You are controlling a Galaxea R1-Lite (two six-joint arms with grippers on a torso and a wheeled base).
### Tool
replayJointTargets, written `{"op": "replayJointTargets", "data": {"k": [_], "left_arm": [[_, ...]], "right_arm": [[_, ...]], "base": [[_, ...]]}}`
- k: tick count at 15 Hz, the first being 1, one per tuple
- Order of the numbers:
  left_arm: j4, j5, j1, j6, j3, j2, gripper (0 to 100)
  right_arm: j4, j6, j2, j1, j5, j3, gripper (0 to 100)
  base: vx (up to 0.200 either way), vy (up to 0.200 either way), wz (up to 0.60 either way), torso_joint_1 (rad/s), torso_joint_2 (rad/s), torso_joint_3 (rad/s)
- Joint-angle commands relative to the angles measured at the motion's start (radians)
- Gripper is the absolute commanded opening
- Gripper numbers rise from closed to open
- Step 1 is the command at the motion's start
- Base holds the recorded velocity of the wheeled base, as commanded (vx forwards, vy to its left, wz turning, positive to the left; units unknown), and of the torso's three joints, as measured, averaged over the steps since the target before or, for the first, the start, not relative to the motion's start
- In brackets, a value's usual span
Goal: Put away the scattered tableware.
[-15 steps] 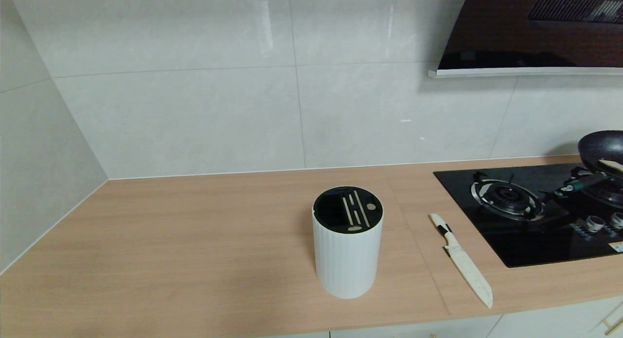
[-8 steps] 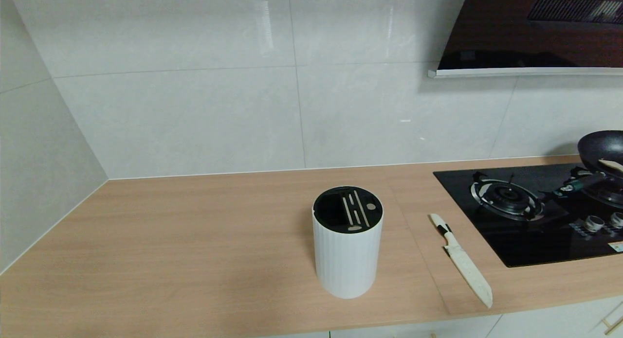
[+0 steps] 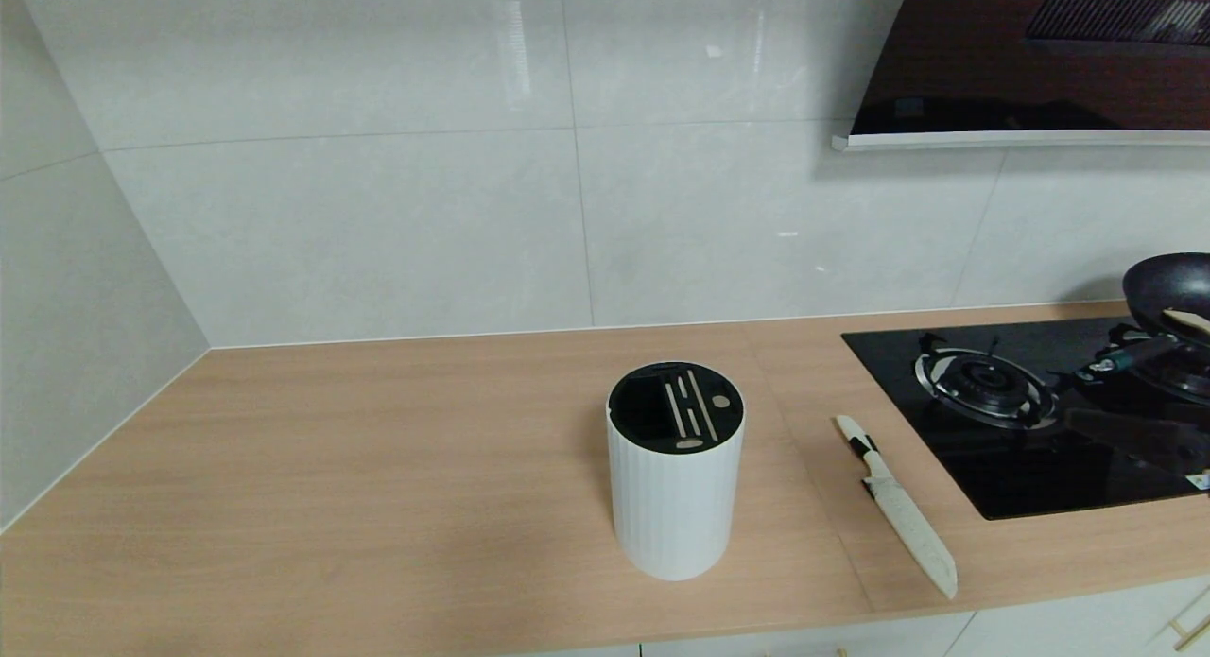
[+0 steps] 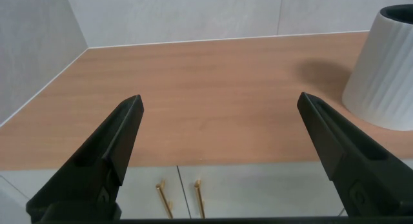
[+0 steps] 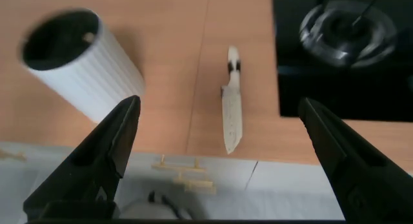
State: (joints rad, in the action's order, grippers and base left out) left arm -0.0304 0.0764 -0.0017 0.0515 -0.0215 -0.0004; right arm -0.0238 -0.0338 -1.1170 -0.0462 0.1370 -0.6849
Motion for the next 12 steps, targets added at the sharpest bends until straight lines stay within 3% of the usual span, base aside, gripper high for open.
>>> {"op": "replayJointTargets", "data": {"k": [1, 7, 9, 12], "left_arm": [[0.0, 0.0, 0.0, -0.001, 0.0, 0.0, 100], [-0.002, 0.0, 0.0, -0.005, 0.0, 0.0, 100], [-0.002, 0.002, 0.0, -0.005, 0.0, 0.0, 100], [0.0, 0.002, 0.0, -0.005, 0.0, 0.0, 100]], "right_arm": [[-0.097, 0.005, -0.359, -0.008, 0.003, -0.07, 100], [-0.298, 0.011, -0.764, -0.004, -0.008, -0.056, 100], [-0.326, 0.012, -0.817, -0.012, -0.031, -0.058, 100], [-0.473, 0.032, -0.952, -0.06, -0.108, -0.045, 100]], "base": [[0.0, 0.0, 0.0, 0.0, 0.0, 0.0], [0.0, 0.0, 0.0, 0.0, 0.0, 0.0], [0.0, 0.0, 0.0, 0.0, 0.0, 0.0], [0.0, 0.0, 0.0, 0.0, 0.0, 0.0]]}}
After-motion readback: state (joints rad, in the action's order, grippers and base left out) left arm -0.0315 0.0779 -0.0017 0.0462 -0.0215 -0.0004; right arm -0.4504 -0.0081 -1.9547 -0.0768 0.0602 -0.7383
